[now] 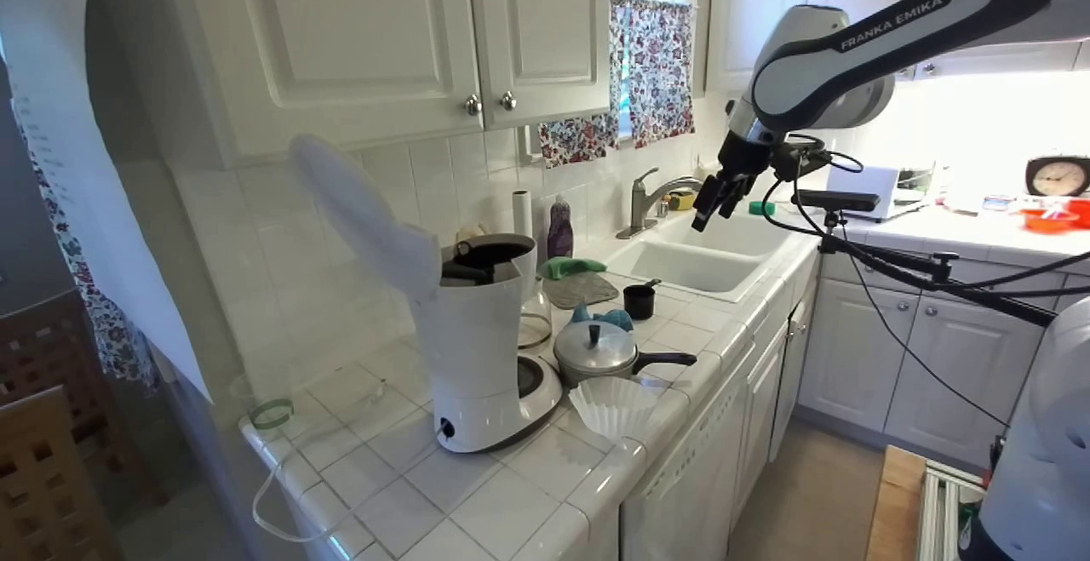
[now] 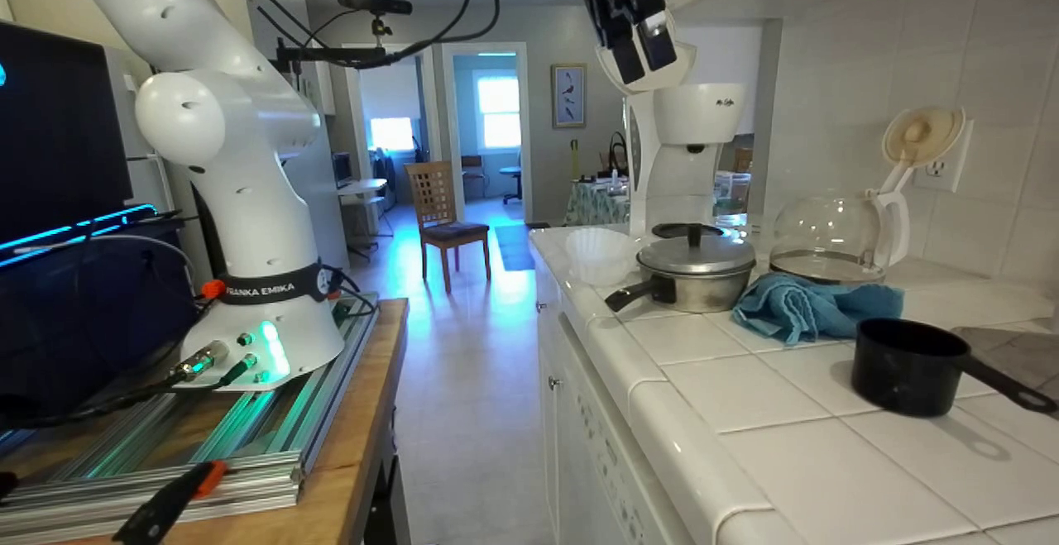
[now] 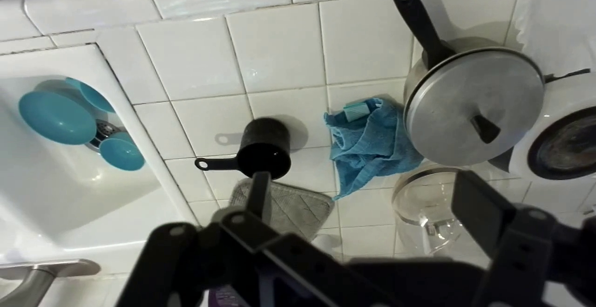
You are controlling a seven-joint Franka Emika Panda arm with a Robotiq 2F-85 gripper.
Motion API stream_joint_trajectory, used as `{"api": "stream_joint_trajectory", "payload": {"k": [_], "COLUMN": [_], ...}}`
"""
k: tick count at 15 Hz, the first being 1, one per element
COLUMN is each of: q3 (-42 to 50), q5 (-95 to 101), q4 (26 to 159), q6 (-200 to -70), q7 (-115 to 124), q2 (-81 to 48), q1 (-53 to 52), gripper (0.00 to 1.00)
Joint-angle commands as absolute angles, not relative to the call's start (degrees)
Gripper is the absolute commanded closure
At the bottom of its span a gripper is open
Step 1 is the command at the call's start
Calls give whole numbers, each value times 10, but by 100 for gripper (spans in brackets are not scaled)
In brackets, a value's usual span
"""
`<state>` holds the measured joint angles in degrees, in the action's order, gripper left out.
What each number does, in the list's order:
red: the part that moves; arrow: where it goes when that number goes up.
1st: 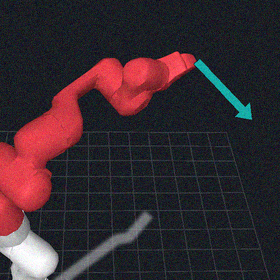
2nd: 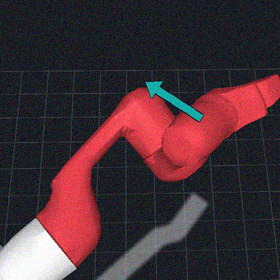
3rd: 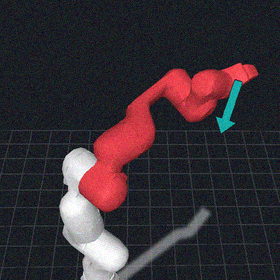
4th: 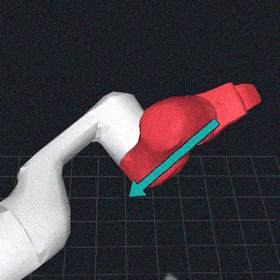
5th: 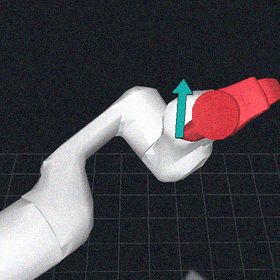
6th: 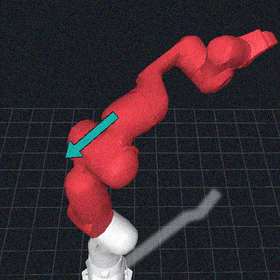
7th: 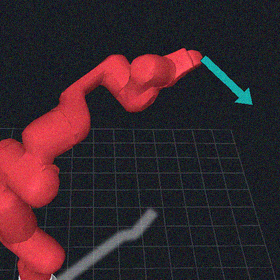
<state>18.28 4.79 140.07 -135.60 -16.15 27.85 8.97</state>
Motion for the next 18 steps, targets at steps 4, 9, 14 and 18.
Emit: {"api": "stream_joint_trajectory", "payload": {"k": [4,9,14,18], "q3": [208,225,216,204], "q5": [18,-56,-134,-114], "q4": [1314,1273,1276,1277], "q6": [-1383,-1401,-1454,-1444], "q7": [-207,-268,-369,-346], "q2": [180,123,102,101], "q1": [86,74,65,77], "gripper": [0,0,0,0]}}
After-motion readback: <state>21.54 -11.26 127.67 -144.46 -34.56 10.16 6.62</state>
